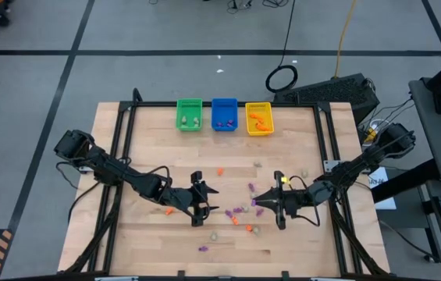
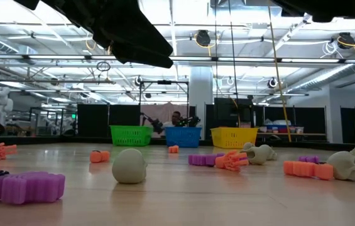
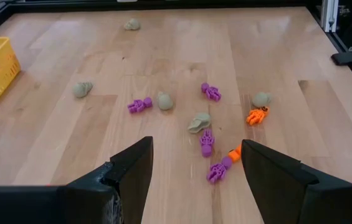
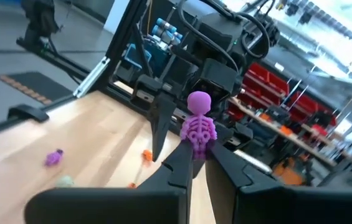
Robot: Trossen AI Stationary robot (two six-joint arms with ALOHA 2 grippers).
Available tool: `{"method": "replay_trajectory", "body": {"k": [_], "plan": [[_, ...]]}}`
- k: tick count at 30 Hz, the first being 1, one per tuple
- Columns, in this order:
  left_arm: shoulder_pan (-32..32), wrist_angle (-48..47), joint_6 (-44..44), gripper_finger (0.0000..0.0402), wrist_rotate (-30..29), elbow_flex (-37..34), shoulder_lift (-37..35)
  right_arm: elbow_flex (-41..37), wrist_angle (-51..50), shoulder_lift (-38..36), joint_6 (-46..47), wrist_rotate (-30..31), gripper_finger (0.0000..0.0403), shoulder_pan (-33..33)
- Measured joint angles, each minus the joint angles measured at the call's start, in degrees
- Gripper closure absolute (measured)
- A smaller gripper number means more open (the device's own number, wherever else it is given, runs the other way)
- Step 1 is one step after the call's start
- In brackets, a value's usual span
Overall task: Sort Halloween decoration
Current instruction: Put the purple skeleton toy into the blue bin
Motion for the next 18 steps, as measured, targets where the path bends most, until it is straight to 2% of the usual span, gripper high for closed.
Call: {"method": "replay_trajectory", "body": {"k": [13,18], "plan": [[0.0,-0.1,0.0,0.0159,0.0,0.0,0.0,0.0,0.0,0.0,20.5,0.0,0.0381,0.0],[0.0,-0.1,0.0,0.0159,0.0,0.0,0.0,0.0,-0.8,0.0,25.7,0.0,0.0381,0.0]]}}
